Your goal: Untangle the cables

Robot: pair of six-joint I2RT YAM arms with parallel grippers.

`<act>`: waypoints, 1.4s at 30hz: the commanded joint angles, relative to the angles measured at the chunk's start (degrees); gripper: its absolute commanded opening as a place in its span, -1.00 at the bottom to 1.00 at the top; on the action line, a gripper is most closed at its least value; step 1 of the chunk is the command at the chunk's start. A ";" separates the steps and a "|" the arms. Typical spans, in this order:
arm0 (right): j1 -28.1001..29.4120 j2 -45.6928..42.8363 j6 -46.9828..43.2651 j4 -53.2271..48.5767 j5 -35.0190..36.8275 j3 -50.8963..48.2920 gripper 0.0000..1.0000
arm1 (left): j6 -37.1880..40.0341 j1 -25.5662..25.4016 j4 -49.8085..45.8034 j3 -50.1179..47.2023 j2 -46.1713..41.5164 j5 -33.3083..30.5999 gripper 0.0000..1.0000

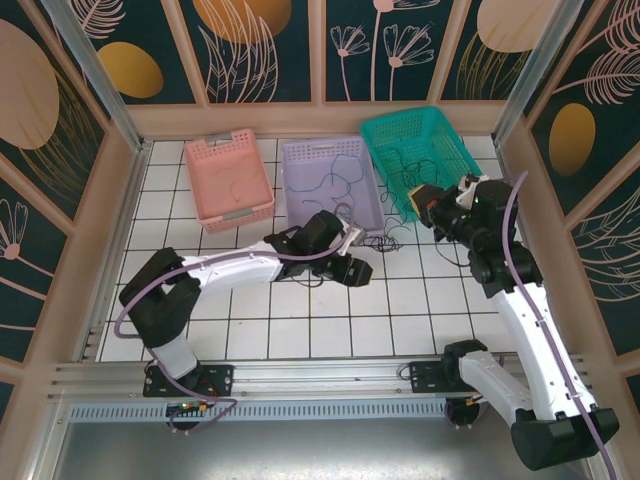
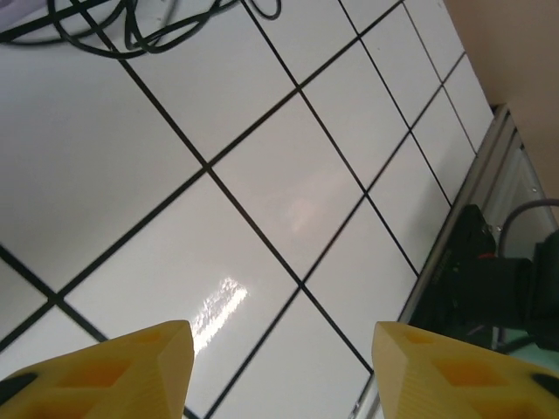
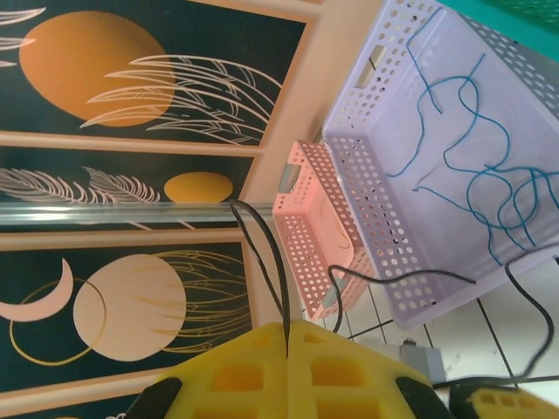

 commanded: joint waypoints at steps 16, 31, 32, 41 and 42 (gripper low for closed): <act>-9.35 -7.10 -1.47 -15.79 -4.23 -9.39 -1.00 | -12.76 -1.53 2.33 1.92 1.96 -7.63 0.23; -23.09 5.49 -17.99 -15.40 0.02 -12.34 -1.00 | 4.19 -8.39 -4.00 15.60 14.81 -7.65 0.36; -23.19 5.65 -17.80 -15.31 -0.05 -12.45 -1.00 | 4.99 -8.83 -5.85 17.18 16.16 -8.62 0.36; -23.40 4.82 -14.91 -13.78 -1.21 -13.34 -1.00 | 9.00 -11.55 -19.11 29.41 26.21 -21.48 0.35; -23.42 4.91 -14.68 -13.59 -1.12 -13.20 -1.00 | 9.70 -11.87 -19.81 30.17 27.00 -21.52 0.34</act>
